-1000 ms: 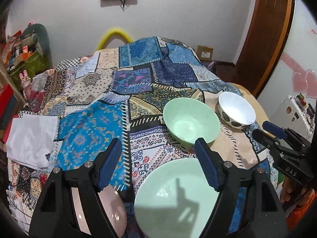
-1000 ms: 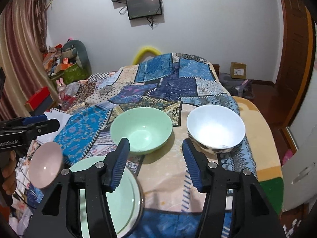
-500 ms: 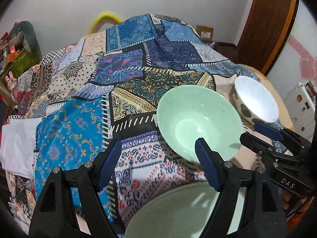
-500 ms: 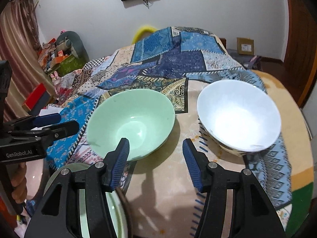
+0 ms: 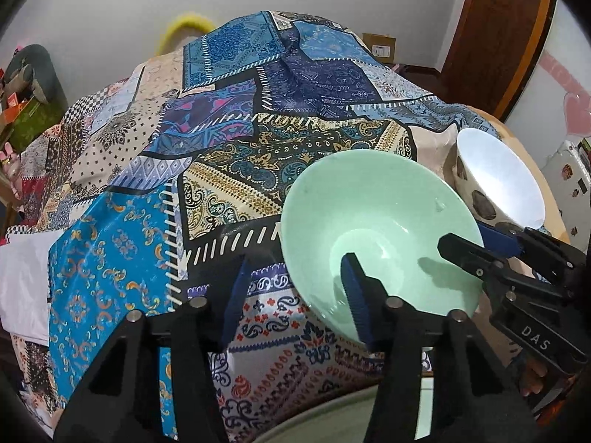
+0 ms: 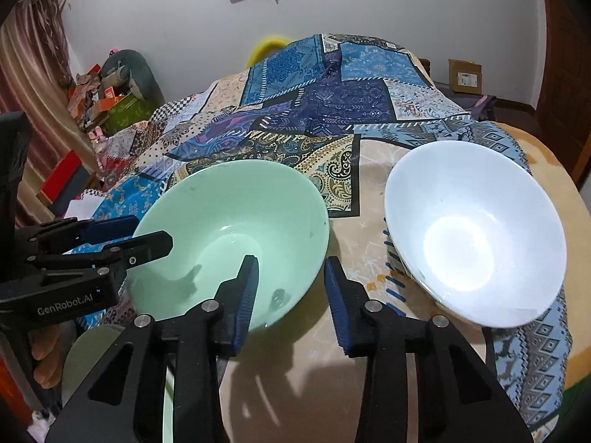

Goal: Organize plates and bowls

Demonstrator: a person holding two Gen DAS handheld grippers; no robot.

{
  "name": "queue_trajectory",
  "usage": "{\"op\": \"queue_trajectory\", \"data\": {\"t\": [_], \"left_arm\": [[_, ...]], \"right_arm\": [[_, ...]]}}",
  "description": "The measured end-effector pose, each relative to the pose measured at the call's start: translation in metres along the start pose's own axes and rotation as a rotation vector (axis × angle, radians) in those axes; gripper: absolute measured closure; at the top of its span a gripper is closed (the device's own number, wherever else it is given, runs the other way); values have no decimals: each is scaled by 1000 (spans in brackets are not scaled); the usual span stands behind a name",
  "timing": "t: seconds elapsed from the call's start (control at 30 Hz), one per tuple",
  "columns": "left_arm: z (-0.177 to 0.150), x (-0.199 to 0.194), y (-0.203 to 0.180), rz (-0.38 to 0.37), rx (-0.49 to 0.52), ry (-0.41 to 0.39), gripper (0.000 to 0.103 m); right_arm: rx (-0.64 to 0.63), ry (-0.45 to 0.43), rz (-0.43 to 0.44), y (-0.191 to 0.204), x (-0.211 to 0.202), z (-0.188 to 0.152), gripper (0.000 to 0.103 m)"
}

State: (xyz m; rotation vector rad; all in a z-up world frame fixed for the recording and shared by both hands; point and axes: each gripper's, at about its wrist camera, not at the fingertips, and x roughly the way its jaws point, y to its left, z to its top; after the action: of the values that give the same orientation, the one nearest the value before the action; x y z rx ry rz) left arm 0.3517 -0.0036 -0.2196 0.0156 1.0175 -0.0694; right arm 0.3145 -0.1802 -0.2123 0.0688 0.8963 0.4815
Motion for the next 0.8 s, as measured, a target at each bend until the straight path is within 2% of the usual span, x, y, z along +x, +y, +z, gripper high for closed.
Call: {"op": "queue_trajectory", "data": {"t": [0.1, 0.3, 0.53, 0.8], "left_arm": [[2, 6, -2, -6, 4, 12, 62], [2, 15, -5, -39, 7, 41, 80], [1, 11, -6, -35, 0, 40, 81], [-5, -12, -10, -35, 1, 15, 81]], "right_arm": [[-6, 4, -11, 1, 6, 2, 79], [-5, 4, 0, -2, 9, 3, 80], [-5, -2, -10, 1, 7, 4, 84], [-2, -37, -10, 5, -10, 4, 85]]}}
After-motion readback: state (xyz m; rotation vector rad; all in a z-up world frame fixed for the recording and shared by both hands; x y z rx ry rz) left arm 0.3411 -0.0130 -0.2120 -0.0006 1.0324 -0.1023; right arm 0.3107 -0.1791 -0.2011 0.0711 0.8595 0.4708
